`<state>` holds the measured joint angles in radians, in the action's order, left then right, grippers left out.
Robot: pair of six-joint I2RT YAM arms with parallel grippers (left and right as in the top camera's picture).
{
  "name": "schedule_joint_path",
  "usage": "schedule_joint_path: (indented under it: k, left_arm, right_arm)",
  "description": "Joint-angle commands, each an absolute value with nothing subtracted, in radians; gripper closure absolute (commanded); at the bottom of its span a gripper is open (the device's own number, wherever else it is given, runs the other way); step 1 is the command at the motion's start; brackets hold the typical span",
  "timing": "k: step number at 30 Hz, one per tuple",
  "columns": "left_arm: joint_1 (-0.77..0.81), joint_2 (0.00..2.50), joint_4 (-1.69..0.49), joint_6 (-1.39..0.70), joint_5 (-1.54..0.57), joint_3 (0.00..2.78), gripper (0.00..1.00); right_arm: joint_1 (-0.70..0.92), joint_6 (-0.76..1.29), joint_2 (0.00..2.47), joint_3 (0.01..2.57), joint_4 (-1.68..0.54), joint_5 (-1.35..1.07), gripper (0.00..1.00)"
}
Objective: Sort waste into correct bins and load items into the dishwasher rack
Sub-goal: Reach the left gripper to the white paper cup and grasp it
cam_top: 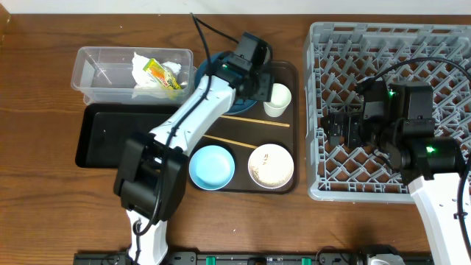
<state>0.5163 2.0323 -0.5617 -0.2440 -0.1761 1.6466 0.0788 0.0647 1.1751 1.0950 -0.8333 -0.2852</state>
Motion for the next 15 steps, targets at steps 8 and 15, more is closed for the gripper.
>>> schedule_joint_path:
  k: [8, 15]
  left_arm:
    - [0.543, 2.118, -0.554, -0.302, -0.163, 1.644, 0.51]
    - [0.543, 2.117, -0.532, -0.328, -0.164, 1.646, 0.66]
  right_arm:
    - [0.099, 0.073, 1.167, 1.109, -0.838, -0.3, 0.01]
    - [0.099, 0.073, 1.168, 1.109, -0.837, -0.3, 0.01]
